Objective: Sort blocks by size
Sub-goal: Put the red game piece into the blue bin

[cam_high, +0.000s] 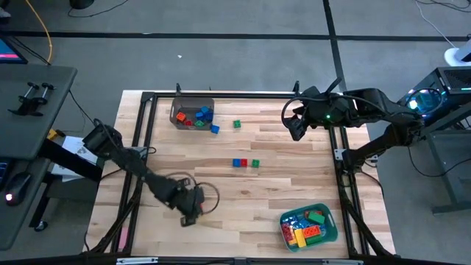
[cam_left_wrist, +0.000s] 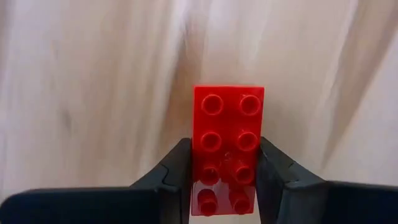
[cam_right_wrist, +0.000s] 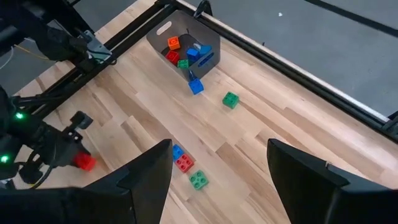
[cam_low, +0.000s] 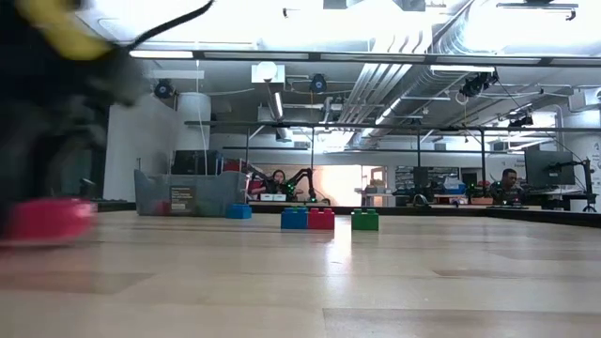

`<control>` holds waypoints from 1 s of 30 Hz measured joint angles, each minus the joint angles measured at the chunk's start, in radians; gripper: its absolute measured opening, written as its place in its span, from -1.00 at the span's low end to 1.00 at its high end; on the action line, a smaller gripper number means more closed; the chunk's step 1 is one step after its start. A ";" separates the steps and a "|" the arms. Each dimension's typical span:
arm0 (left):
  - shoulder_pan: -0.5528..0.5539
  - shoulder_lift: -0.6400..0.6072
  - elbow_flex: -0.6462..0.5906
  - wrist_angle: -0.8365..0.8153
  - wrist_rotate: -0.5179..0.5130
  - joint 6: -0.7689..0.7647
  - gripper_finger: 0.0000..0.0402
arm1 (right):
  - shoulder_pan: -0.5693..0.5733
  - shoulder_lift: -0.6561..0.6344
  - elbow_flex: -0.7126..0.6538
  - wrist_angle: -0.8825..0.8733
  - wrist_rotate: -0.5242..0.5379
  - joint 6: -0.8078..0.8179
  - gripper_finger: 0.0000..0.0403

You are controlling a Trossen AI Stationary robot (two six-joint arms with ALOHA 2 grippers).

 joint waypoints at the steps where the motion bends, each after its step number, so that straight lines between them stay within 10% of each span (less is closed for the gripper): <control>1: 0.028 -0.008 0.001 0.028 -0.008 0.023 -0.57 | 0.000 0.000 0.000 0.000 0.008 0.001 0.26; 13: 0.327 -0.020 0.226 0.645 -0.015 0.557 -0.57 | -0.036 0.006 0.000 -0.018 0.108 0.114 0.26; 30: 0.279 0.610 0.917 0.869 0.195 0.829 -0.57 | -0.040 0.005 0.000 -0.082 0.124 0.196 0.26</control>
